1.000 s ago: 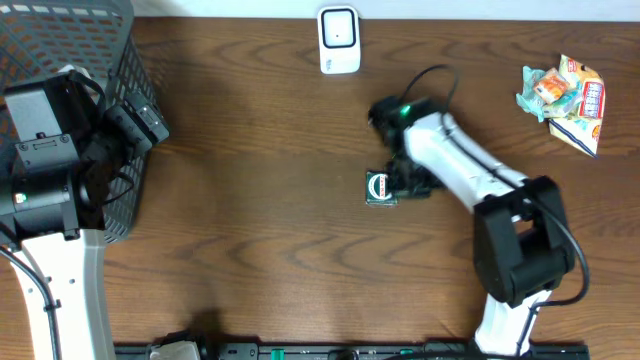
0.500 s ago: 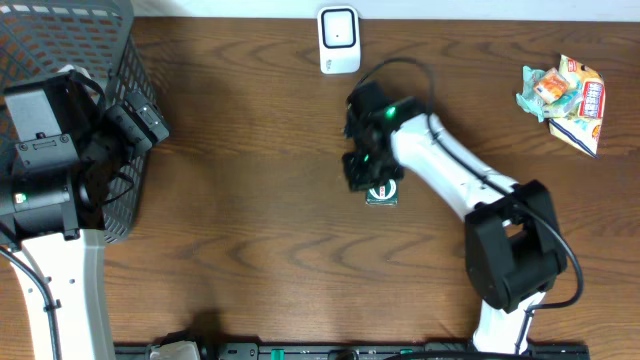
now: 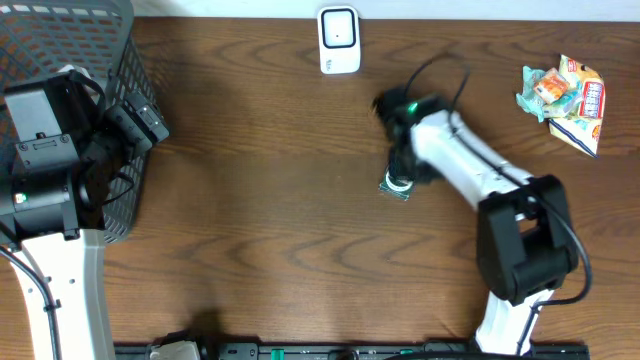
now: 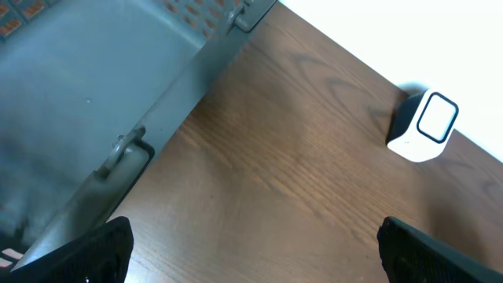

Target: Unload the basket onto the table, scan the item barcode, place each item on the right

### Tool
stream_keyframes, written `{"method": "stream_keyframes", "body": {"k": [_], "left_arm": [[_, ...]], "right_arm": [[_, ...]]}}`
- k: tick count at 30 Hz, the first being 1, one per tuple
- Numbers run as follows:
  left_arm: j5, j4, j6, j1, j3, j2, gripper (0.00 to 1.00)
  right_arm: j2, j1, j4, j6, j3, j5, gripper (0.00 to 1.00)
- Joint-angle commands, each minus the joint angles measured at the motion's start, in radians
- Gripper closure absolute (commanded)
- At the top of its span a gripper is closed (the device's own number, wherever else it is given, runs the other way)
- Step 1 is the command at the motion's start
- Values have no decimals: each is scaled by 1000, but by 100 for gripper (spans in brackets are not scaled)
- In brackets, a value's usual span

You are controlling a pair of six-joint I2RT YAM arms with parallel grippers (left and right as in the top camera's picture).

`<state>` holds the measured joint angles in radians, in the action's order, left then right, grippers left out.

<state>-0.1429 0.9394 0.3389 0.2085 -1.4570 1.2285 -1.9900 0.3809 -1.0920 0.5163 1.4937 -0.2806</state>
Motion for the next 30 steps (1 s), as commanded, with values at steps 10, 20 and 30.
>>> {"method": "stream_keyframes", "body": {"k": [10,20,30], "left_arm": [[10,2,-13,5,-1,0,2],[10,2,-13,5,-1,0,2],[10,2,-13,5,-1,0,2]], "right_arm": [[0,-22,12,-338,143,608,99],[0,66,248,-100,-159,333,99],[0,-139,-135,36,81,-120,99]]}}
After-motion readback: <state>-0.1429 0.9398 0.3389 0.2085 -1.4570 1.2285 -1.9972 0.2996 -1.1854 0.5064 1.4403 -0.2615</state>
